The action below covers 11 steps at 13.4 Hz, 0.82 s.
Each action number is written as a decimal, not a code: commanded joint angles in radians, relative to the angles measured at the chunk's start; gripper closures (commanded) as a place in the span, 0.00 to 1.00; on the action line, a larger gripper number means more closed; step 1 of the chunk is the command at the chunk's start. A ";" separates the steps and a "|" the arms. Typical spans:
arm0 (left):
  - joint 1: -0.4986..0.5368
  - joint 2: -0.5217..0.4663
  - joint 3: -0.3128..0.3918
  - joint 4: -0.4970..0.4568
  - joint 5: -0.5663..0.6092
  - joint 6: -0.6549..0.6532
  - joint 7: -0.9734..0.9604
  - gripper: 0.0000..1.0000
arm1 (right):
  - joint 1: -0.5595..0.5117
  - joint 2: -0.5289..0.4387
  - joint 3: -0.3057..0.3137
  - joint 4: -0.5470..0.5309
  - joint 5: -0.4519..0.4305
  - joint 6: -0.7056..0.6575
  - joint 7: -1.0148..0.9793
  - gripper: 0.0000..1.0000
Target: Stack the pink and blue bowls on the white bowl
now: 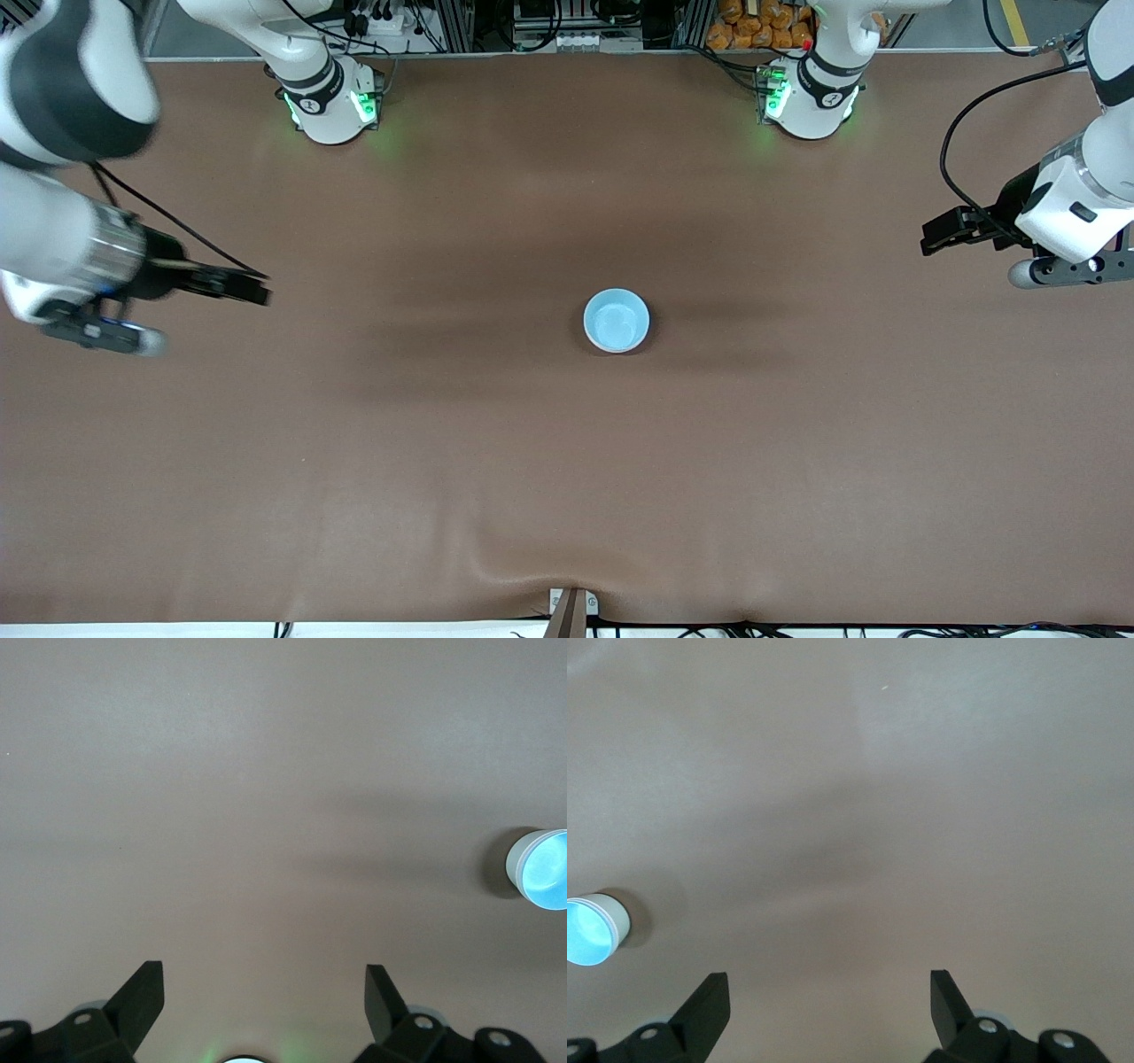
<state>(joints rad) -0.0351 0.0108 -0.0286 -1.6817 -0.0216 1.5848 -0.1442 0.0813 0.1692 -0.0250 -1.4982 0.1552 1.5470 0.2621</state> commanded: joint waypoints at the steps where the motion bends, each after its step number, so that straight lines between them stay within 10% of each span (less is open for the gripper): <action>1: 0.006 -0.060 -0.007 0.016 0.023 -0.051 -0.008 0.00 | -0.090 -0.106 0.020 -0.085 -0.028 0.002 -0.117 0.00; 11: 0.009 -0.183 -0.039 0.010 0.014 -0.100 -0.008 0.00 | -0.133 -0.177 -0.007 -0.028 -0.183 -0.169 -0.279 0.00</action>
<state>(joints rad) -0.0333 -0.1572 -0.0623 -1.6660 -0.0214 1.4981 -0.1461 -0.0439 0.0050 -0.0376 -1.5280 -0.0064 1.4033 -0.0432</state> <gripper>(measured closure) 0.000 0.000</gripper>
